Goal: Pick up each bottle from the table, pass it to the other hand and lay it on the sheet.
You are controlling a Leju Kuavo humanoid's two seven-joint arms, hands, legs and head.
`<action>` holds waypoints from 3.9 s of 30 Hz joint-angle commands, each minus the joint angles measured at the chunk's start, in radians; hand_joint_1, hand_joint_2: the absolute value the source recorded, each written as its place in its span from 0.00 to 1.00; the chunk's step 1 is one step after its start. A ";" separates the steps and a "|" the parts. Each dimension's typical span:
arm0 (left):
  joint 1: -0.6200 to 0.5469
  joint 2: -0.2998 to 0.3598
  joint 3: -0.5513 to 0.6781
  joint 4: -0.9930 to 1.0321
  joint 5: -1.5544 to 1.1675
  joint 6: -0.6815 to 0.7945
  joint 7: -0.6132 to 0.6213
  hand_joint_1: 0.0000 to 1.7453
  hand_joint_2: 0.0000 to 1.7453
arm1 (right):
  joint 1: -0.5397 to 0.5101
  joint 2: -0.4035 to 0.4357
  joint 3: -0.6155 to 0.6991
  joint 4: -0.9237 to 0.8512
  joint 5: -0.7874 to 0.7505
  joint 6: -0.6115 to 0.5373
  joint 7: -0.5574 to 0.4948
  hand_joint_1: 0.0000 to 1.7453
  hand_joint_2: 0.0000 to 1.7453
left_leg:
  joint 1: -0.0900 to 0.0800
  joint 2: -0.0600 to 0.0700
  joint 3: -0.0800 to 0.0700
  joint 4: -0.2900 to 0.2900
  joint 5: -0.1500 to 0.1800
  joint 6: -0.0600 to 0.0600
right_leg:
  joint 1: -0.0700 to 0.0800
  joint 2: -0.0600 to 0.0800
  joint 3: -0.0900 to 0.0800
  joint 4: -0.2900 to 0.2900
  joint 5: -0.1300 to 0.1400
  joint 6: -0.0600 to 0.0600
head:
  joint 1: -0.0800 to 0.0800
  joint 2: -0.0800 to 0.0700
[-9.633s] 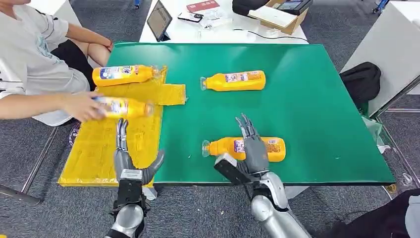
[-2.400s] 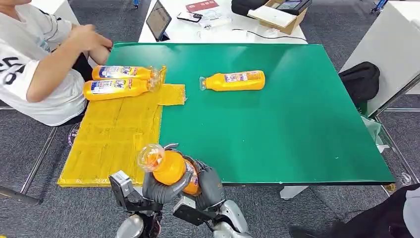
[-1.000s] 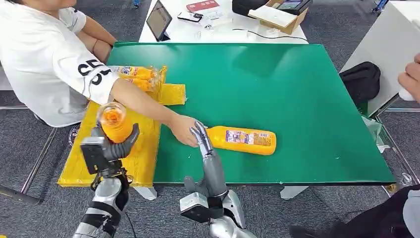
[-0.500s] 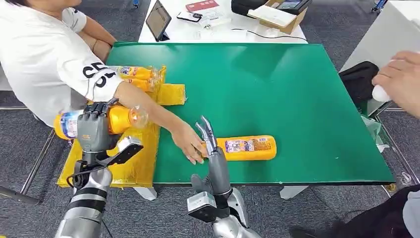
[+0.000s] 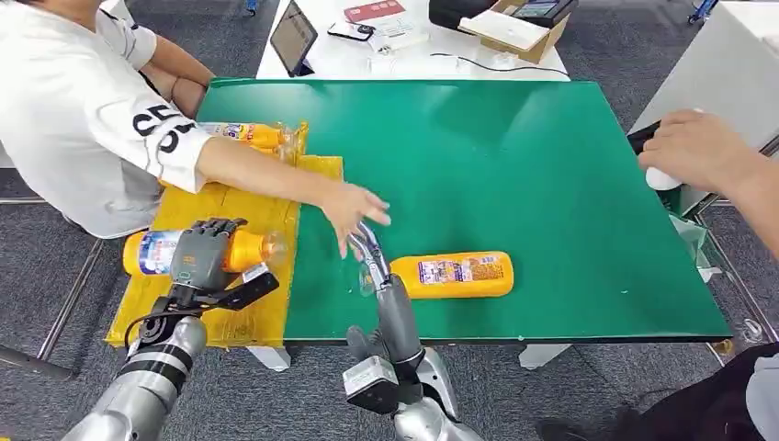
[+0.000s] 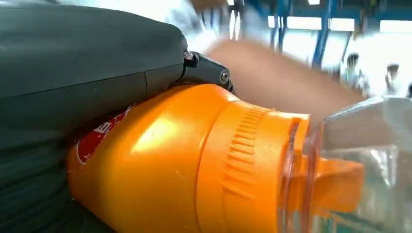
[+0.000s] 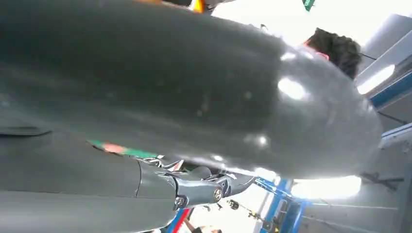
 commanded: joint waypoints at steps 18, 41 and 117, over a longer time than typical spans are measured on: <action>-0.197 0.068 -0.194 0.340 -0.004 -0.226 0.230 0.00 1.00 | -0.029 0.005 0.008 0.112 0.002 0.031 0.024 0.00 0.00 | 0.001 0.002 0.005 -0.001 -0.001 -0.001 | 0.001 0.002 0.004 0.001 -0.001 -0.002 | 0.000 0.000; -0.180 0.020 -0.100 0.327 0.175 -0.377 0.180 0.00 0.00 | -0.016 0.001 -0.004 0.110 0.017 0.040 0.037 0.00 0.00 | 0.000 0.000 0.006 -0.001 0.000 -0.001 | 0.000 0.000 0.006 0.000 0.000 -0.001 | 0.000 0.000; 0.442 -0.210 -0.320 -0.569 0.999 0.101 -0.201 0.00 1.00 | -0.116 -0.268 -0.304 0.162 0.580 0.138 0.522 0.00 1.00 | -0.002 0.000 0.002 0.000 -0.001 -0.001 | -0.002 0.000 0.002 -0.001 0.000 -0.001 | 0.000 0.000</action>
